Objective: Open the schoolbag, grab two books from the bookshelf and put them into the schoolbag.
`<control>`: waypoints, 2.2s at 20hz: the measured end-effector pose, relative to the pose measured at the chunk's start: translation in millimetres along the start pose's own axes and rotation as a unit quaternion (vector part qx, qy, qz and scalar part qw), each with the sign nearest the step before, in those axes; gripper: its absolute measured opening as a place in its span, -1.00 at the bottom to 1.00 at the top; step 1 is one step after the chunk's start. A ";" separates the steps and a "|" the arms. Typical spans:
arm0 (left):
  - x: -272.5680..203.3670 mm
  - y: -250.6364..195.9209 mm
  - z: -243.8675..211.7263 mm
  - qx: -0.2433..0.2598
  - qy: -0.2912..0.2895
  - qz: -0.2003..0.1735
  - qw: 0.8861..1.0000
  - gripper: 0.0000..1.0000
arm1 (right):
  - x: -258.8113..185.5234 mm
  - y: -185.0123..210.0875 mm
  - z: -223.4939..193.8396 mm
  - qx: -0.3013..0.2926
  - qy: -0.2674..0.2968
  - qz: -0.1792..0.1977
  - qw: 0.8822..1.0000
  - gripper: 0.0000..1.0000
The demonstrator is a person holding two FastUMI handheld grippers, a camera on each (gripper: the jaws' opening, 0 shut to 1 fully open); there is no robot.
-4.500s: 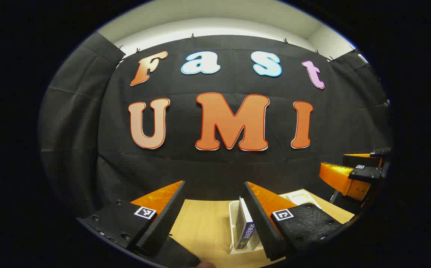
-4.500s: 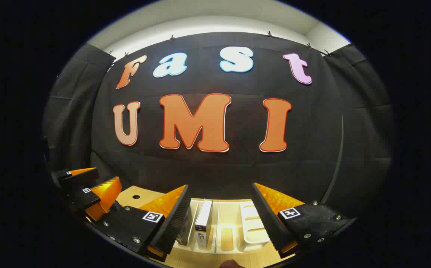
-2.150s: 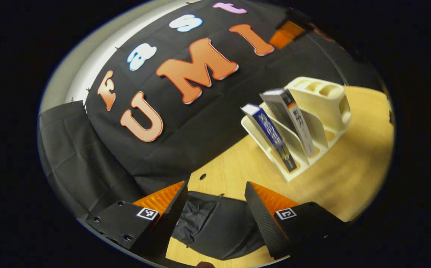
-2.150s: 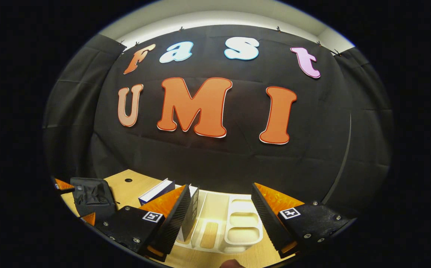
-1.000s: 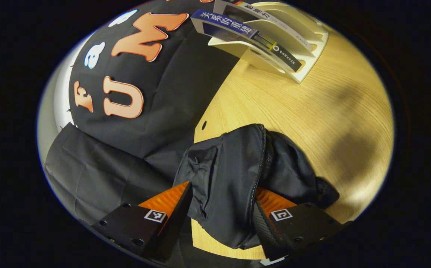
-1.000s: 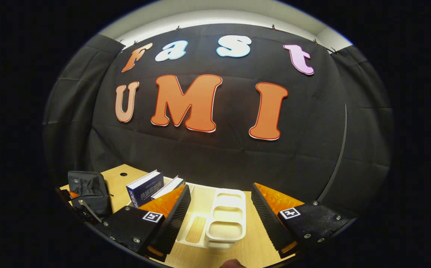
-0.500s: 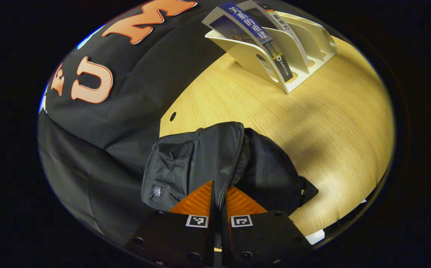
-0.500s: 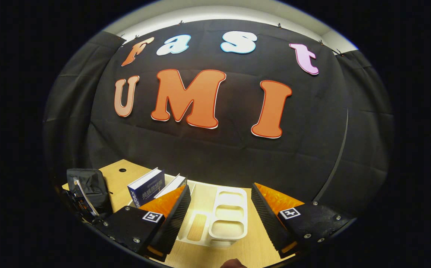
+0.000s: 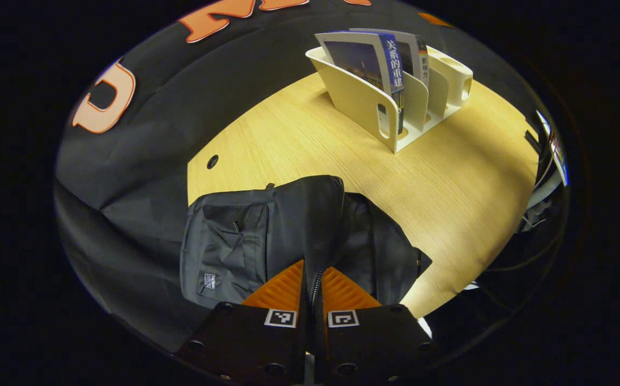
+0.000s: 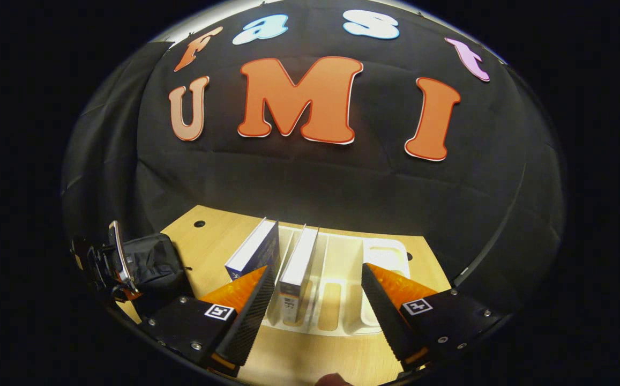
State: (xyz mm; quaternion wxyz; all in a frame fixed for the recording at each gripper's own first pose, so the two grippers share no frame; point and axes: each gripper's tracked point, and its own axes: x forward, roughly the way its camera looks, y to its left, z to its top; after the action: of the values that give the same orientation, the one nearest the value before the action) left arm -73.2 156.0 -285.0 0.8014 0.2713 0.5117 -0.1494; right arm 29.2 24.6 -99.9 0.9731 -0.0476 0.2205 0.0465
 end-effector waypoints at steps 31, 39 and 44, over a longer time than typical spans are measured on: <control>-42.7 116.0 26.8 0.022 -0.005 -0.185 0.982 -0.87 | 123.9 115.3 -8.5 0.093 0.394 0.029 0.914 0.88; -41.8 115.9 23.2 0.008 0.005 -0.187 0.982 -0.87 | 144.6 106.4 -41.7 0.091 0.462 -0.012 0.882 0.22; -33.6 112.9 24.4 0.001 0.009 -0.190 0.982 -0.87 | 132.4 108.5 -35.6 0.101 0.454 -0.017 0.885 -0.28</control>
State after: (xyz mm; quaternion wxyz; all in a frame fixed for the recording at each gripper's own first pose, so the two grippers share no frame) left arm -11.2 231.6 -214.9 0.7534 0.1716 0.5611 -0.2968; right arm 121.0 137.2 -197.1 0.7664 0.0318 0.6413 -0.0191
